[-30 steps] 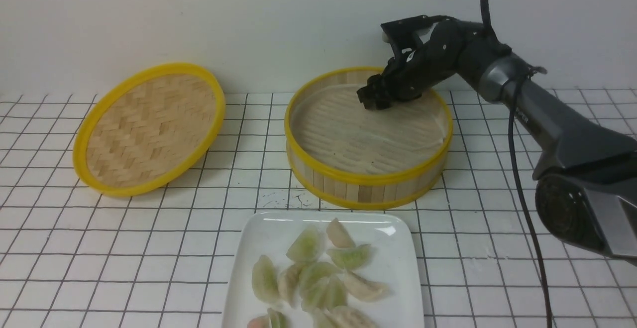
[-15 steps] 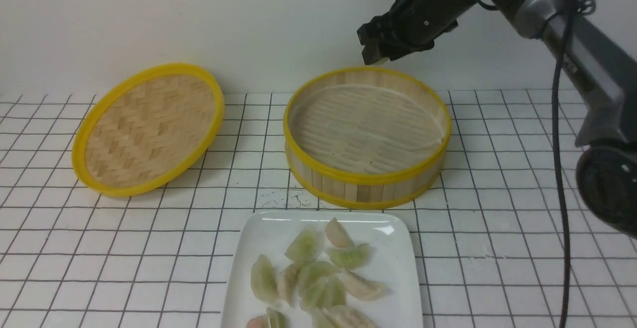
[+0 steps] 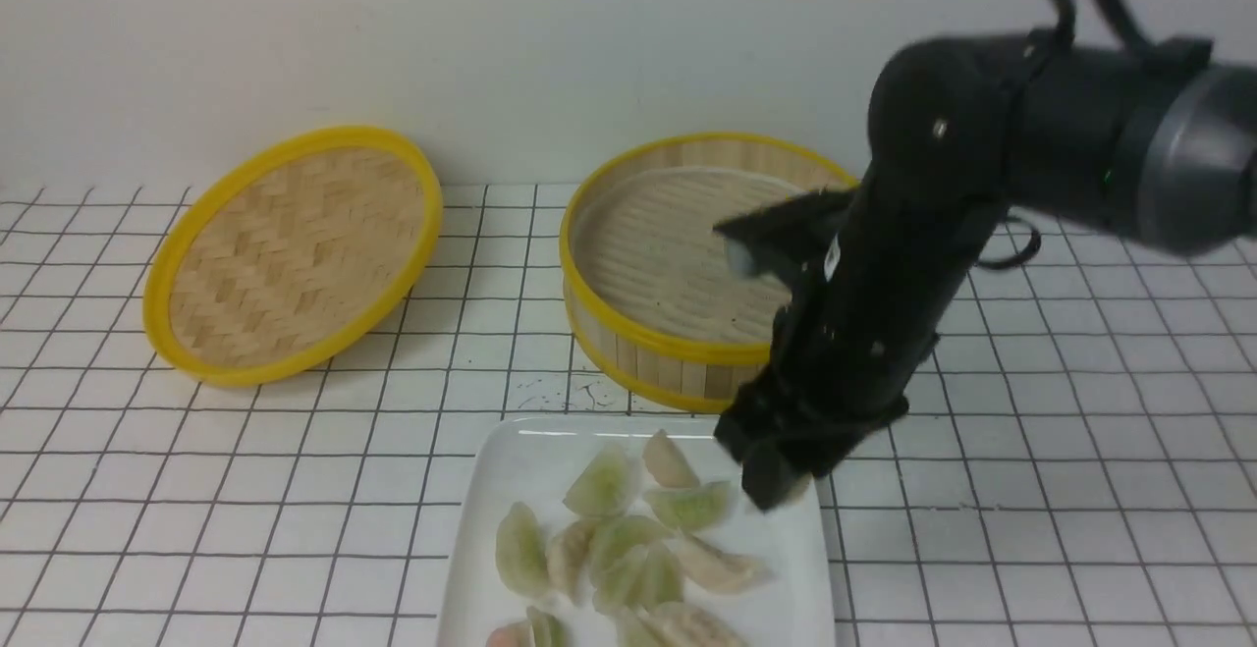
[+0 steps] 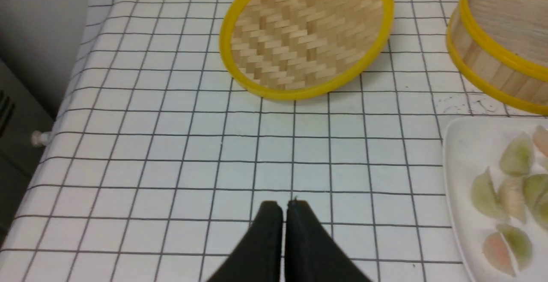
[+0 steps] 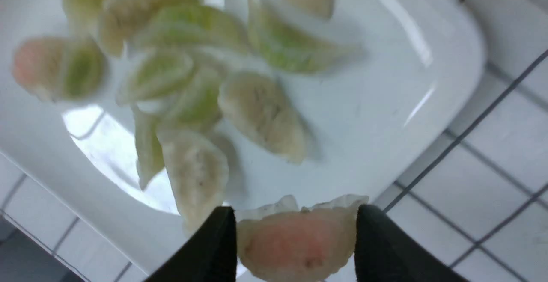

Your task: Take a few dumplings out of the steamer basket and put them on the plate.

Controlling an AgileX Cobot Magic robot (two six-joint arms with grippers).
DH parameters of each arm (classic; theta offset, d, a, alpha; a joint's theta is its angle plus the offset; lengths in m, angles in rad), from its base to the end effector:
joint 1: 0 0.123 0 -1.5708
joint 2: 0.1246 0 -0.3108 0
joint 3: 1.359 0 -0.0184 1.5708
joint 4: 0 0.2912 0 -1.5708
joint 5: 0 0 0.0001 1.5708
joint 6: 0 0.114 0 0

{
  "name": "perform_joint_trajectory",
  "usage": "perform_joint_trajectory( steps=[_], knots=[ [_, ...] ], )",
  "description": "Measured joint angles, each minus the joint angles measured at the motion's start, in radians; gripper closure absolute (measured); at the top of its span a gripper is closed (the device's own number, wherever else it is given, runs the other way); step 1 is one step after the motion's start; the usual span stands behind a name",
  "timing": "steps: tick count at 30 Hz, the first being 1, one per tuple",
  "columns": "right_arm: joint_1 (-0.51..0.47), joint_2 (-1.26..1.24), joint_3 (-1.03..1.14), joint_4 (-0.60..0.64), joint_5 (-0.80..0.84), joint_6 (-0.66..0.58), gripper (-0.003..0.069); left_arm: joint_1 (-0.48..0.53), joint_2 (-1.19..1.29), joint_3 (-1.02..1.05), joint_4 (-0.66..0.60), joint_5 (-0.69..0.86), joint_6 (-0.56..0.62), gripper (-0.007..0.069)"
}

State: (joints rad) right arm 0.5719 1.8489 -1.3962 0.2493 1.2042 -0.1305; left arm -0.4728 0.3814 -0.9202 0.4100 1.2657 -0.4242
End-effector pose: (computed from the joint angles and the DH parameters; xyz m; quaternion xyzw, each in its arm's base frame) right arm 0.3234 0.2394 0.2111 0.2996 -0.9470 -0.1134 0.0249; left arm 0.0549 0.0206 0.3983 -0.0113 0.8754 -0.0095 0.4832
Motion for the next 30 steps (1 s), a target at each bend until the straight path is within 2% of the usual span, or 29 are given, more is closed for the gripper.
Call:
perform_joint_trajectory(
  steps=[5,9,13,17,20,23,24,25,26,27,29,30],
  knots=[
    [0.038,0.079,0.063,-0.029,-0.195,0.001,0.0333,0.0,0.0,0.0,-0.05,-0.029,0.001,0.0631],
    [0.038,0.115,0.044,-0.045,-0.246,0.005,0.033,0.0,0.0,0.0,-0.064,-0.041,0.001,0.0631],
    [0.038,0.119,0.009,-0.053,-0.219,0.059,0.0232,0.0,0.0,0.0,-0.075,-0.041,0.001,0.0631],
    [0.038,0.119,-0.062,-0.077,-0.084,0.104,0.0109,0.0,0.0,0.0,-0.098,-0.041,0.001,0.0631],
    [0.038,0.107,-0.119,-0.106,-0.006,0.104,0.0092,0.0,0.0,0.0,-0.117,-0.047,0.001,0.0631],
    [0.038,0.043,-0.139,-0.126,0.001,0.104,0.0133,0.0,0.0,0.001,-0.133,-0.078,0.001,0.0631],
    [0.038,-0.028,-0.129,-0.126,0.006,0.104,0.0184,0.0,0.0,0.001,-0.146,-0.099,0.001,0.0631],
    [0.038,-0.028,-0.127,-0.126,0.006,0.104,0.0184,0.0,0.0,0.001,-0.148,-0.102,0.001,0.0631],
    [0.038,-0.134,-0.104,-0.126,0.013,0.11,0.026,0.0,0.0,0.001,-0.162,-0.128,0.001,0.0631],
    [0.038,-0.147,-0.098,-0.127,0.014,0.113,0.0269,0.0,0.0,0.001,-0.165,-0.135,0.002,0.0631],
    [0.038,-0.348,-0.048,-0.144,0.021,0.141,0.0418,0.0,0.0,0.001,-0.174,-0.19,0.014,0.0631],
    [0.038,-0.409,-0.023,-0.151,0.023,0.159,0.0463,0.0,0.0,0.001,-0.175,-0.216,0.019,0.0631]
  ],
)
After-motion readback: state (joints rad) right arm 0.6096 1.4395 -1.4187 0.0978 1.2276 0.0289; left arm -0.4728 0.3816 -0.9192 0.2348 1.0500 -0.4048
